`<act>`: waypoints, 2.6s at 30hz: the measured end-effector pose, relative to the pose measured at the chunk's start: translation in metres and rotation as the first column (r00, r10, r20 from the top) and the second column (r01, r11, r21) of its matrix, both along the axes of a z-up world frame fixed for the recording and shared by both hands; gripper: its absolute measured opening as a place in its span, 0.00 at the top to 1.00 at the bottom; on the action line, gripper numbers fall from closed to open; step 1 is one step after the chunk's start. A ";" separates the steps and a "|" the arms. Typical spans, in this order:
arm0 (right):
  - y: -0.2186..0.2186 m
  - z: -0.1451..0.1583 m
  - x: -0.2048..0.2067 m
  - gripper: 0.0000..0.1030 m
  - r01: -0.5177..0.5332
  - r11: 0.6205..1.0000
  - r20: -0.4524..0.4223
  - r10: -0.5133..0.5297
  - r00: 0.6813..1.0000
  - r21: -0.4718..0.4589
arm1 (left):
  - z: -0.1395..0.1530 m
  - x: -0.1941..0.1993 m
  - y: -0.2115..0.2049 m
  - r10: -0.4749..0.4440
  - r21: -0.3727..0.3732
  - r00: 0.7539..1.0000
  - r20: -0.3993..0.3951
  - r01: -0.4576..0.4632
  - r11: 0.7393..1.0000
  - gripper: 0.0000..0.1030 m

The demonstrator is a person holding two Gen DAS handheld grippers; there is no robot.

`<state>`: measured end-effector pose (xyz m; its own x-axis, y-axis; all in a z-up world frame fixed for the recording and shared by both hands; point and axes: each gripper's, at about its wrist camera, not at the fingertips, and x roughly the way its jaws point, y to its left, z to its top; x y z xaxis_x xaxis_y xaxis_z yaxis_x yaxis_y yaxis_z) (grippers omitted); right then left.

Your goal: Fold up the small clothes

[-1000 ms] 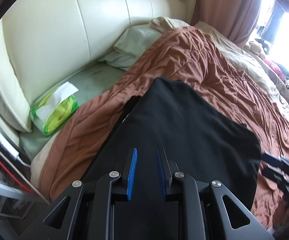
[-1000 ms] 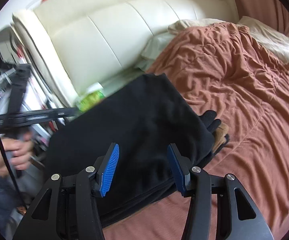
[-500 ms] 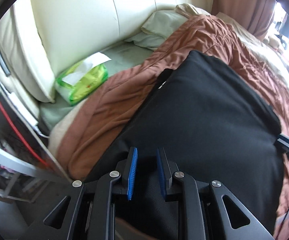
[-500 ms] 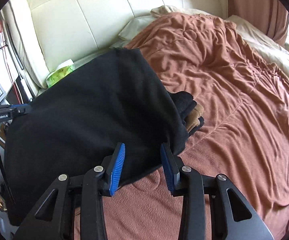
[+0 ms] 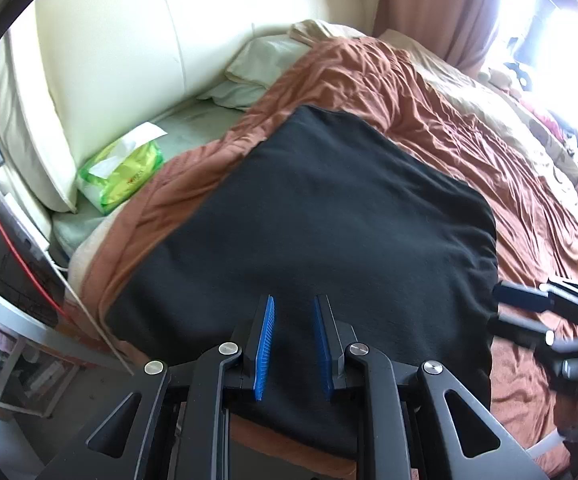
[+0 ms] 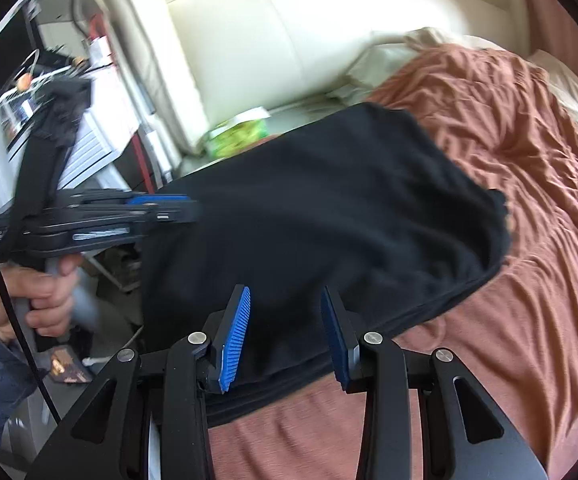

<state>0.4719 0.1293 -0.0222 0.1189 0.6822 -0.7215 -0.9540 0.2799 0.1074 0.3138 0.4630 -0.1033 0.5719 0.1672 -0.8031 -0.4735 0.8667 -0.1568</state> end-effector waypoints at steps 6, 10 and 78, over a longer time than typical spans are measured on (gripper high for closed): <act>0.010 -0.007 -0.011 0.68 -0.068 0.998 -0.008 0.068 0.998 -0.001 | -0.017 -0.002 -0.007 0.018 -0.043 1.000 0.009 -0.017 0.999 0.79; 0.013 -0.026 -0.014 0.68 -0.087 0.995 -0.016 0.086 0.996 -0.045 | -0.024 -0.010 -0.005 0.042 -0.102 0.999 0.032 -0.038 0.994 0.79; -0.393 0.114 -0.194 0.00 0.546 0.809 0.161 -0.581 0.798 0.216 | 0.114 -0.162 -0.286 -0.189 0.182 0.927 0.323 0.135 0.974 0.00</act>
<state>0.2781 -0.2633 0.0921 0.6518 0.5442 -0.5283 -0.6358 0.7718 0.0105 0.1514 0.1768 0.0111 0.8330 0.1553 -0.5310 -0.2672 0.9534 -0.1404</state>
